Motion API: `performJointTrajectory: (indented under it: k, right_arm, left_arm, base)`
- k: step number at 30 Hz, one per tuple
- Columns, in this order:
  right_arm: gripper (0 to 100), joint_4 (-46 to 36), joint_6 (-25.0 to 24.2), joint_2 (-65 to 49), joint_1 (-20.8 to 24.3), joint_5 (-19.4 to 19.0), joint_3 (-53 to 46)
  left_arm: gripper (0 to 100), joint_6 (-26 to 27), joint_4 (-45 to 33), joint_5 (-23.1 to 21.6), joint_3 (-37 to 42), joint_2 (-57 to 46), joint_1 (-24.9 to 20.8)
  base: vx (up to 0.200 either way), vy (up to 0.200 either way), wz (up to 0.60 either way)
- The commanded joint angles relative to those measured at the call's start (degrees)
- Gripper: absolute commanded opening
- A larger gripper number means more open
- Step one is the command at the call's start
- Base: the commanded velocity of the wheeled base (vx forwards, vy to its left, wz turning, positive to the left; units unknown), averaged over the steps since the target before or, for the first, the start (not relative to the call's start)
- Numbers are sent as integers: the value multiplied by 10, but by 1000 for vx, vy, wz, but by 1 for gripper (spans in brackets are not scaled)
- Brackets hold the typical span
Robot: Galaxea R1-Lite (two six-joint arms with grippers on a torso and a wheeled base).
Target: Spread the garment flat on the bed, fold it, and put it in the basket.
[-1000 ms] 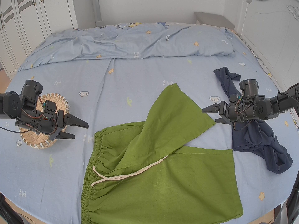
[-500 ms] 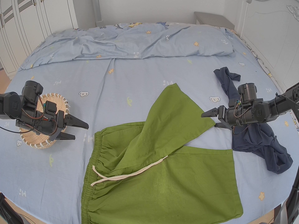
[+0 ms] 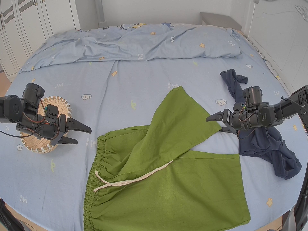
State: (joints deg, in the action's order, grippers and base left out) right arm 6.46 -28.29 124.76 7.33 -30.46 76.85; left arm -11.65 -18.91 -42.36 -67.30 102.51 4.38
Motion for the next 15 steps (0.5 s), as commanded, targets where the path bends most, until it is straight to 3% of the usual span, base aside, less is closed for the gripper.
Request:
performJointTrajectory:
  k: [1, 15]
  right_arm:
    - [0, 0, -1, 10, -5, 1, 1]
    - [0, -1, 4, -8, -13, 1, -28]
  left_arm:
    - [100, 0, 0, 0, 0, 0, 1]
    - [100, 0, -1, 0, 2, 0, 0]
  base:
    - [0, 0, 0]
    - [0, 0, 0]
